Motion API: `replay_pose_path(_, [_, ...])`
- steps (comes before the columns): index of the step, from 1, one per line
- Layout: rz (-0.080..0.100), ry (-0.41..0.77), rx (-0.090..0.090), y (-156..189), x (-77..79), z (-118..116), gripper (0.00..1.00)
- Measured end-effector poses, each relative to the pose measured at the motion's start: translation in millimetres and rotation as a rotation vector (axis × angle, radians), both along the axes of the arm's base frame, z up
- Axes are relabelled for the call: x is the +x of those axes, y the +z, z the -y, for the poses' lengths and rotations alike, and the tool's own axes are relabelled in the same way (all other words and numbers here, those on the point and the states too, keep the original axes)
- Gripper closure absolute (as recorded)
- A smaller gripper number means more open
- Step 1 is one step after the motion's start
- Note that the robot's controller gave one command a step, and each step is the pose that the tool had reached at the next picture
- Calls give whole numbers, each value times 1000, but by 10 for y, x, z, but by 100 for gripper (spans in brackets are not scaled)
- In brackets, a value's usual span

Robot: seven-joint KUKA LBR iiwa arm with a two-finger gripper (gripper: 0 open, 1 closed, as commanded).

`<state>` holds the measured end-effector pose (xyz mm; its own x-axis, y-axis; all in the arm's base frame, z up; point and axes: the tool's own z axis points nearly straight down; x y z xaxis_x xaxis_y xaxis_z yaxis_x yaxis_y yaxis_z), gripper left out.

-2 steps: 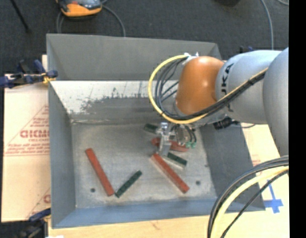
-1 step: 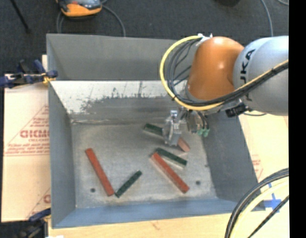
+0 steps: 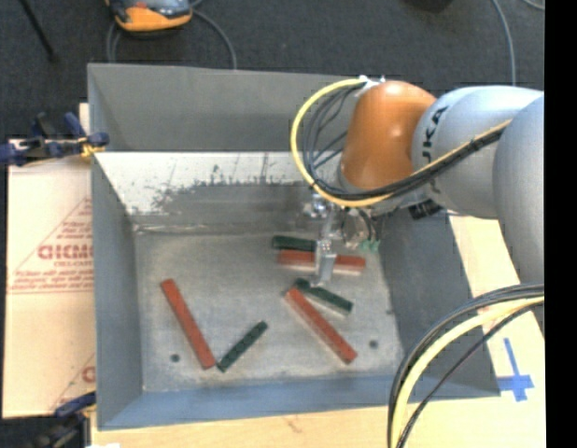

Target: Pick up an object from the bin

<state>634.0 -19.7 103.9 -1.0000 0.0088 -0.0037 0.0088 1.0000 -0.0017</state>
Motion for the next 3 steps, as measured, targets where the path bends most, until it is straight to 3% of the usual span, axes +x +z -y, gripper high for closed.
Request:
replay_pose_path(1, [2,-1,0,34,-1,1,0])
replay_pose_path(2, [1,39,1,-328,173,-113,100])
replay_pose_path(3, [1,38,2,-328,173,-114,100])
